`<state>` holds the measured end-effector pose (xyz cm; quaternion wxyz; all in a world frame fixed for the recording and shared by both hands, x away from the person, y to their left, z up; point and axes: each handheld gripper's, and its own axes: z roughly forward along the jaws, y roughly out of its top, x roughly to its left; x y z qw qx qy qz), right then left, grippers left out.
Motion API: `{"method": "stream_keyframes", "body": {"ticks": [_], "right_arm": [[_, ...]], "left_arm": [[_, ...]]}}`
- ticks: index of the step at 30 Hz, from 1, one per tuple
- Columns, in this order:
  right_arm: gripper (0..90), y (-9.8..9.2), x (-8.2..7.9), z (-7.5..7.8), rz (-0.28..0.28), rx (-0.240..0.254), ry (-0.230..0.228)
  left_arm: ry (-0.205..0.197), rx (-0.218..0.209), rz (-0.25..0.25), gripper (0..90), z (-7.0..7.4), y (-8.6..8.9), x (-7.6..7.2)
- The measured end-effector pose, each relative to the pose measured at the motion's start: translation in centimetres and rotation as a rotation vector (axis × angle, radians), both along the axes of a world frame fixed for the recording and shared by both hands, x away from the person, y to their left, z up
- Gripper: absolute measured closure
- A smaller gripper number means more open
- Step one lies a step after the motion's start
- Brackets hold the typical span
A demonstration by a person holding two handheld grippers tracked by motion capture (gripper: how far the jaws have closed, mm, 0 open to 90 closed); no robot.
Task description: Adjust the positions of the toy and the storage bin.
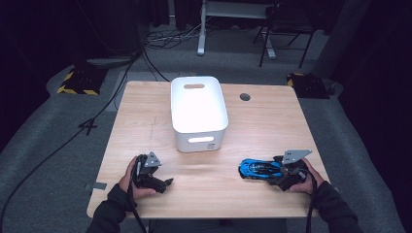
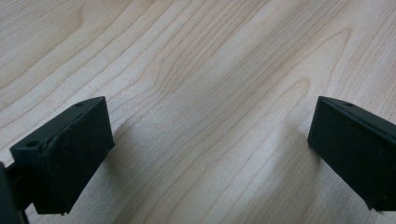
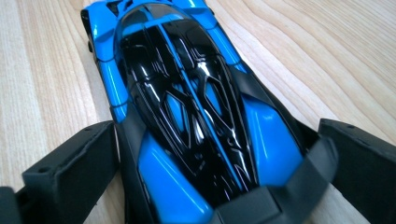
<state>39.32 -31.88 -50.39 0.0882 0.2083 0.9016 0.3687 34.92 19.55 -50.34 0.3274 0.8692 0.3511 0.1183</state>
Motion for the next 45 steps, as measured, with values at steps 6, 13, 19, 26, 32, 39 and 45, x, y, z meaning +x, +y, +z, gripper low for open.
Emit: {"method": "stream_keyframes", "body": {"ticks": [6, 13, 19, 26, 32, 39, 45], "right_arm": [[3.8, 0.2, -0.2, 0.0, 0.041, 0.011, -0.001], [14.1, -0.8, -0.5, 0.0, 0.029, 0.048, -0.012], [16.5, -1.3, -1.2, 0.1, 0.006, 0.044, -0.014], [21.5, -2.2, -2.5, 0.2, -0.04, 0.053, -0.017], [24.2, -2.9, -3.4, 0.2, -0.095, 0.062, -0.02], [24.3, -3.5, -4.4, 0.2, -0.151, 0.064, -0.018], [24.3, -3.6, -4.5, 0.1, -0.155, 0.065, -0.026]], "left_arm": [[-0.001, 0.0, 0.0, 0.4, 0.0, 0.0, 0.0], [-0.001, -0.001, -0.001, 0.4, 0.0, 0.0, 0.0], [-0.001, -0.001, -0.001, 0.4, 0.0, 0.0, 0.0], [-0.008, -0.013, 0.026, 3.9, 0.0, -0.4, 0.3], [-0.021, -0.043, 0.031, 16.2, 0.1, -0.4, 0.3], [-0.024, -0.052, 0.002, 19.8, 0.8, 0.0, 0.8], [-0.127, -0.209, 0.062, 20.8, 5.0, 1.4, 2.4]]}}
